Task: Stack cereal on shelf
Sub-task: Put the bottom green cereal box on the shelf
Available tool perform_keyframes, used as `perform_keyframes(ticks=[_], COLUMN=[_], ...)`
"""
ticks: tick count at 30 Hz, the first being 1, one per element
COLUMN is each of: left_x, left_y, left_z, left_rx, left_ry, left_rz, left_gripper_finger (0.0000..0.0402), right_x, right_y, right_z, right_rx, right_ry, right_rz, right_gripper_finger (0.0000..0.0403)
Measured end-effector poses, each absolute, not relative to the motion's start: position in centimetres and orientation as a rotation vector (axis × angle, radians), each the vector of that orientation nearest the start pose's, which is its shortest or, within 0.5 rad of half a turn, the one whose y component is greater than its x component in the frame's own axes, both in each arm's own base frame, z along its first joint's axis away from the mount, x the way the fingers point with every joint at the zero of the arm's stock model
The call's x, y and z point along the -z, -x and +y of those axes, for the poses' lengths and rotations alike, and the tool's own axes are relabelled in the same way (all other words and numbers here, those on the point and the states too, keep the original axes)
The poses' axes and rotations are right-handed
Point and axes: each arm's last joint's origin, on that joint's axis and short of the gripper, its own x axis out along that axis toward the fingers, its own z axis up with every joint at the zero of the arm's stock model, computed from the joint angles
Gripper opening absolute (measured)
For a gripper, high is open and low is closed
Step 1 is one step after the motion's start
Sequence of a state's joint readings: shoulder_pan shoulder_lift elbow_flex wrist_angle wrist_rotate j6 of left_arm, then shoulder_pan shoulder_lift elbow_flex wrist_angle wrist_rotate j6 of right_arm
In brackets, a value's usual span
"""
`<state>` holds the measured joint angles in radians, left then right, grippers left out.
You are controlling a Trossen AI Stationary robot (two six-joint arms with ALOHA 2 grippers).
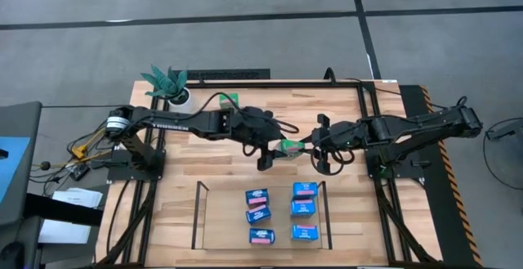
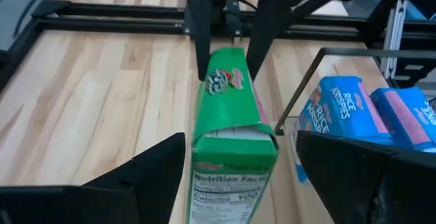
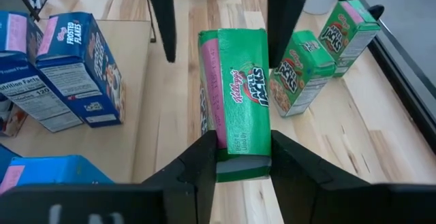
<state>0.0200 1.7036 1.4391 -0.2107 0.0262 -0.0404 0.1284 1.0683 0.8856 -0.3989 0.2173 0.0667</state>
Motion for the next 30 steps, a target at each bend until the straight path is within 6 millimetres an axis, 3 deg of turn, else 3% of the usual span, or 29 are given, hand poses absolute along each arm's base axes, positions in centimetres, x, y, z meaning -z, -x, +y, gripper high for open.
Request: perform_keyframes(ticks=[13, 22, 25, 30], left_x=[-31.5, -31.5, -32.6, -35.9], left_y=[-39.3, -39.3, -39.1, -37.6], left_z=[0.7, 0.7, 0.5, 0.0], left_rx=[-0.008, -0.008, -0.001, -0.015], left_ry=[0.022, 0.028, 0.031, -0.005], left_rz=[0.474, 0.477, 0.464, 0.399], left_gripper_finger=[0.0164, 0.0131, 0.0131, 0.0129], right_x=[-29.7, -29.7, -30.7, -33.8], right_y=[-22.4, -22.4, -22.0, -20.3], right_z=[2.3, 2.3, 2.3, 2.4], right_rx=[0.098, 0.100, 0.098, 0.080], right_ry=[0.061, 0.050, 0.018, 0.008], right_rz=[0.570, 0.565, 0.526, 0.451], right_gripper_finger=[0.0147, 0.0151, 0.0166, 0.0211])
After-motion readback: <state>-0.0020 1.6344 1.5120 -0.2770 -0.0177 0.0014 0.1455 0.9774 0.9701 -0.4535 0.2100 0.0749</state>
